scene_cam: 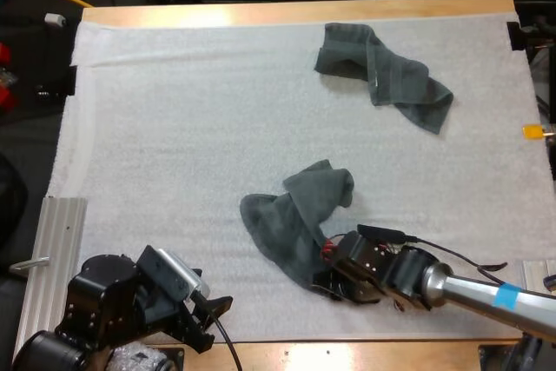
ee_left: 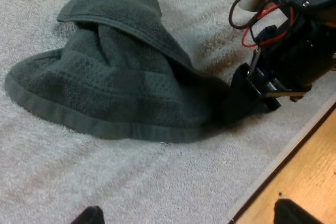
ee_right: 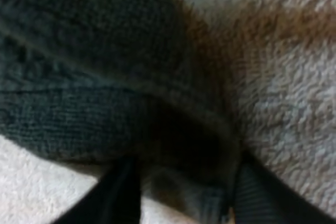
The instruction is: Pick towel from pile, fold and stack
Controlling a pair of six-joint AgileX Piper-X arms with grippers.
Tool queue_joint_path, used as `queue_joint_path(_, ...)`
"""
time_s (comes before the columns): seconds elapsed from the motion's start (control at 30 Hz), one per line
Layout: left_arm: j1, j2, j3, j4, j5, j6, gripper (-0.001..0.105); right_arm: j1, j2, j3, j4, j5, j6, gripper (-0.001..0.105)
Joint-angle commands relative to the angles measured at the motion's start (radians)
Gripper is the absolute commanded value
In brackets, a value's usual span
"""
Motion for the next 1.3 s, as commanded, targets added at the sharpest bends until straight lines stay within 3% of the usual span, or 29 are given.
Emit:
queue_joint_path(0.0, -0.005, 0.001, -0.004, -0.002, 0.007, -0.007, 0.062, 0.002, 0.05, 0.011, -0.042, -0.03, 0.004, 0.025)
queue_joint_path(0.17, -0.005, 0.001, -0.004, -0.002, 0.007, -0.007, 0.062, 0.002, 0.046, 0.011, -0.04, -0.033, 0.004, 0.0)
queue_joint_path(0.37, -0.005, 0.001, -0.004, -0.002, 0.007, -0.007, 0.062, 0.002, -0.016, 0.009, 0.019, -0.009, -0.054, 0.0)
queue_joint_path(0.7, -0.005, 0.003, -0.004, -0.052, 0.007, 0.002, 0.062, 0.002, -0.208, 0.009, 0.447, 0.136, -0.191, 0.0)
queue_joint_path(0.9, -0.005, 0.003, -0.004, -0.091, 0.007, 0.002, 0.062, 0.002, -0.298, 0.009, 0.618, 0.173, -0.195, 0.0)
queue_joint_path(1.27, -0.108, 0.14, -0.004, -0.173, 0.007, 0.002, 0.062, 0.002, -0.365, 0.009, 0.683, 0.226, -0.195, 0.0)
